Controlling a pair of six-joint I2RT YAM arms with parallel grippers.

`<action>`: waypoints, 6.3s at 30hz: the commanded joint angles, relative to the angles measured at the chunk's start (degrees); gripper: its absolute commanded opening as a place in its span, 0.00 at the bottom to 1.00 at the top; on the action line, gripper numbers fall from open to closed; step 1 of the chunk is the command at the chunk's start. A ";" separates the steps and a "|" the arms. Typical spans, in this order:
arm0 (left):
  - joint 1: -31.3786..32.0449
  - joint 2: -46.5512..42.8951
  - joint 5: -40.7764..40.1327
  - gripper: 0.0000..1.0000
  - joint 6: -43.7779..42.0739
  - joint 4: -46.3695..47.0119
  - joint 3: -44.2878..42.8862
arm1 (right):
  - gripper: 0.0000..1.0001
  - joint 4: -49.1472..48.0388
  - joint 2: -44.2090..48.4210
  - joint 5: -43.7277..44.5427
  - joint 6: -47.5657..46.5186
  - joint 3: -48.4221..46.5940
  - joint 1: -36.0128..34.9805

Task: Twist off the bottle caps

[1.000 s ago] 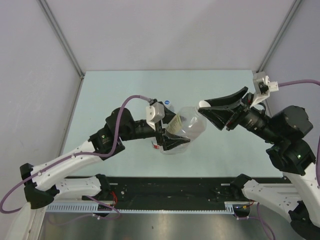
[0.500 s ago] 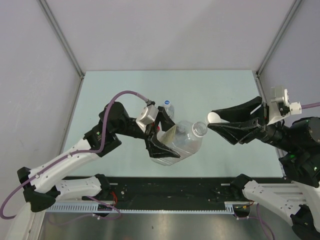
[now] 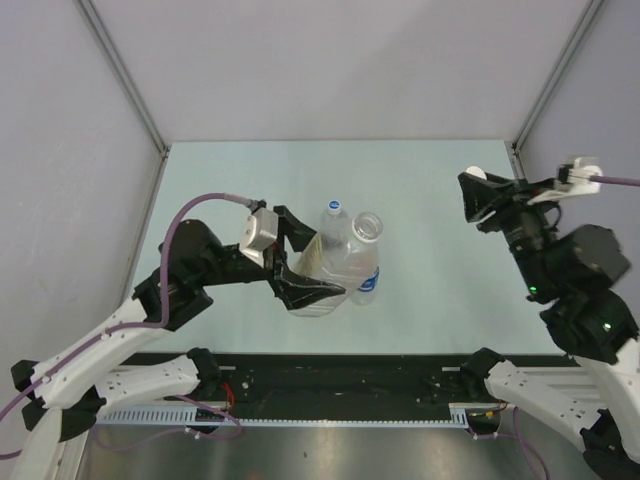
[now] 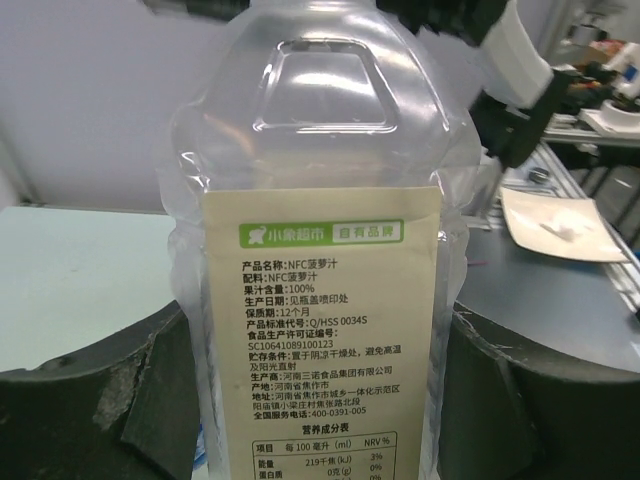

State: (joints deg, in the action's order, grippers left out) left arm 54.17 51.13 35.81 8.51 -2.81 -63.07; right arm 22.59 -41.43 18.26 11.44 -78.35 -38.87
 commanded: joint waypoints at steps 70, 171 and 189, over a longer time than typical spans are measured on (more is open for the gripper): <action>-0.30 -14.22 -23.07 0.01 -3.86 -1.50 8.57 | 0.24 -9.32 -63.86 3.27 19.76 16.47 27.89; 0.14 -16.15 -30.16 1.00 -10.54 -9.49 -4.61 | 0.00 -4.57 -26.22 11.78 -4.14 -23.17 3.79; 0.14 -22.31 -41.96 1.00 -8.86 -9.06 10.50 | 0.00 -12.48 -40.92 13.55 0.34 -9.29 27.88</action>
State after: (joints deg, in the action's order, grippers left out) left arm 54.24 29.21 -3.55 -1.39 -13.87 -53.74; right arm 16.71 -81.38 30.63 11.33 -88.27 -12.36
